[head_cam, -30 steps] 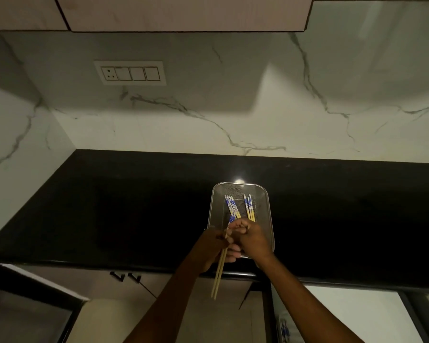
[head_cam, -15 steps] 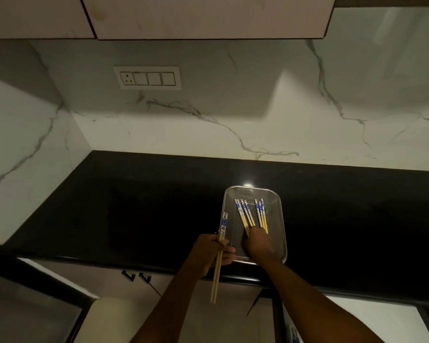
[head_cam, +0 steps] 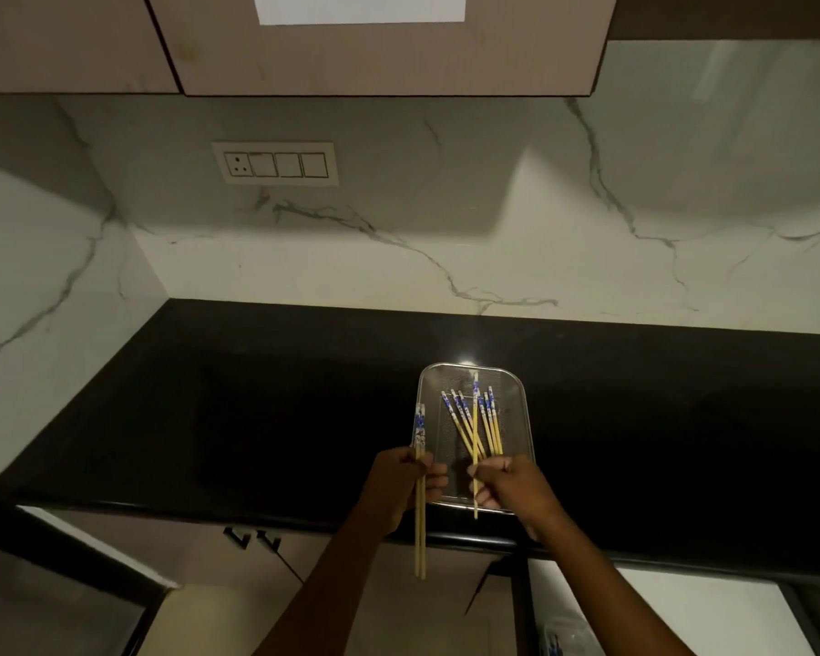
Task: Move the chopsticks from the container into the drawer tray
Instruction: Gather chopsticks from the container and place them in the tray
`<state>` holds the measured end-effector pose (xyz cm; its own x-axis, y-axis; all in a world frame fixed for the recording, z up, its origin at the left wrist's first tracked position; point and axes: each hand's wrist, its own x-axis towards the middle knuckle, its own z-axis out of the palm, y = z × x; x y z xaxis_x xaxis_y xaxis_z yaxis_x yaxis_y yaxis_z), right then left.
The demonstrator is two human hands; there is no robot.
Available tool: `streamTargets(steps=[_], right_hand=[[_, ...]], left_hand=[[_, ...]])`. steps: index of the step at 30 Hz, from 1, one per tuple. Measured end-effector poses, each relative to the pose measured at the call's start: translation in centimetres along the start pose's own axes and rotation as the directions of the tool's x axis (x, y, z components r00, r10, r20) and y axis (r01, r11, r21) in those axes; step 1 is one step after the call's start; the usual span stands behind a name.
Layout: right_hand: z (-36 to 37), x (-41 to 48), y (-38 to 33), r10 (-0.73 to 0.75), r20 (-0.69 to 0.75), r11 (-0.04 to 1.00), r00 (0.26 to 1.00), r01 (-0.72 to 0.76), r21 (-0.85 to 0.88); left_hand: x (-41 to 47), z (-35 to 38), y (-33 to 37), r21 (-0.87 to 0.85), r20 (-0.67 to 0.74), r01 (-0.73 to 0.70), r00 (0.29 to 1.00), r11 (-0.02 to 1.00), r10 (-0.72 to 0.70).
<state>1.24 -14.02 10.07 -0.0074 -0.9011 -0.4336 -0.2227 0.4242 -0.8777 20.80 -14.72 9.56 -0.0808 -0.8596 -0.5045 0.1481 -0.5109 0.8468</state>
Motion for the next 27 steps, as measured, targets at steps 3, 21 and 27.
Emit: streamTargets(steps=[3, 21, 27], right_hand=[[-0.3, -3.2, 0.7, -0.019, 0.106, 0.997, 0.994, 0.011, 0.074], [-3.6, -10.1, 5.3, 0.024, 0.129, 0.995, 0.991, -0.011, -0.104], [-4.3, -11.9, 7.3, 0.091, 0.135, 0.995, 0.987, -0.087, -0.038]], left_hand=[[-0.2, 1.7, 0.0, -0.083, 0.055, 0.0, 0.998, 0.997, 0.004], [-3.2, 9.1, -4.5, -0.031, 0.202, 0.034, 0.979, 0.999, -0.027], [-3.7, 10.4, -5.5, 0.058, 0.304, -0.022, 0.953, 0.998, 0.003]])
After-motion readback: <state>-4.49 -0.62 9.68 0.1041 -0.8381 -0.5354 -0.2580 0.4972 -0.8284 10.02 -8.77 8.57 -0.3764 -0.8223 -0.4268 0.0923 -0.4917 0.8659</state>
